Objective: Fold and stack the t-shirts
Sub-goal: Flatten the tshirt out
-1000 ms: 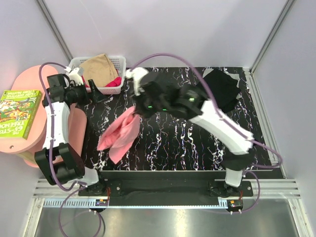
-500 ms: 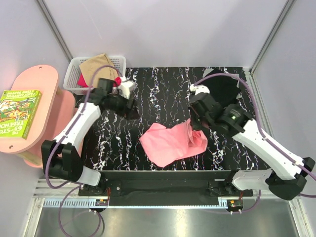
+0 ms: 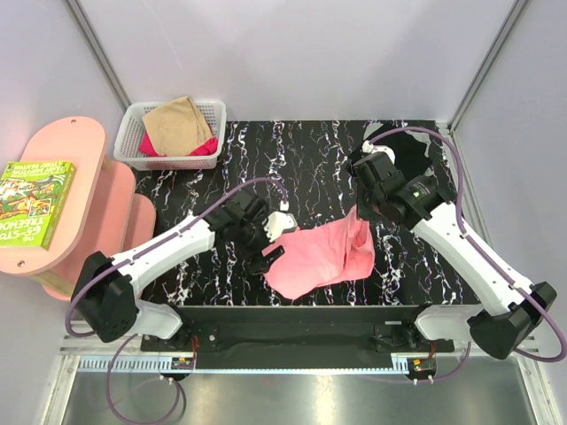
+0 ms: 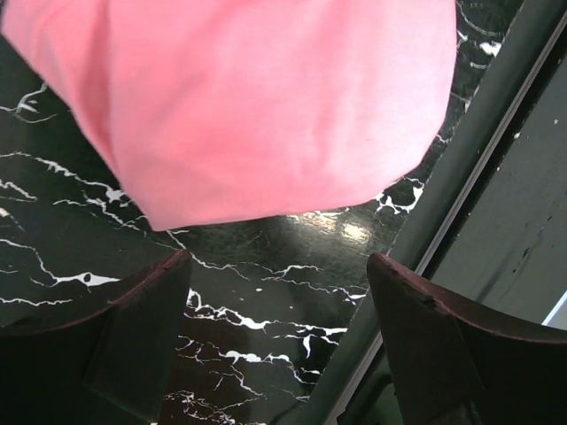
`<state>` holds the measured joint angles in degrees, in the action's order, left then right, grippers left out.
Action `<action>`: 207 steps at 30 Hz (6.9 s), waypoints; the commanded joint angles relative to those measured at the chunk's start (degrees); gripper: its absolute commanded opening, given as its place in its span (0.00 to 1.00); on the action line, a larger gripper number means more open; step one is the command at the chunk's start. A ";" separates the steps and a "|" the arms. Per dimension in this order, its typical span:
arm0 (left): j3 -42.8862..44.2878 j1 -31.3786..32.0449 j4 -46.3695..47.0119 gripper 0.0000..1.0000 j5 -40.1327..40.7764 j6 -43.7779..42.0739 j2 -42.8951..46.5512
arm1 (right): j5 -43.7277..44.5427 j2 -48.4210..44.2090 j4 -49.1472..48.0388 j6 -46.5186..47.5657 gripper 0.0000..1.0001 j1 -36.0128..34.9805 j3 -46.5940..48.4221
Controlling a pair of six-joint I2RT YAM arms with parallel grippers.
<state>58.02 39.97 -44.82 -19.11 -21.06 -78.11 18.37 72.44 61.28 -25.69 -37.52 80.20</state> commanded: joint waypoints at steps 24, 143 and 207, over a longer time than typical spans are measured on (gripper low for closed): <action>-5.29 15.58 16.59 0.86 13.13 3.13 -13.30 | -10.46 6.66 -11.97 5.30 0.00 10.80 -3.91; 4.47 6.44 7.28 0.76 12.17 -4.87 -12.42 | -24.79 16.59 -30.60 1.35 0.00 26.44 -13.05; 13.52 -17.90 -6.24 0.00 23.07 -14.62 16.74 | -29.44 -22.05 -12.70 -1.46 0.00 26.36 -12.27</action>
<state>72.42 22.41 -44.49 2.35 -32.62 -67.88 -8.82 58.54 41.10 -25.43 -11.18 63.44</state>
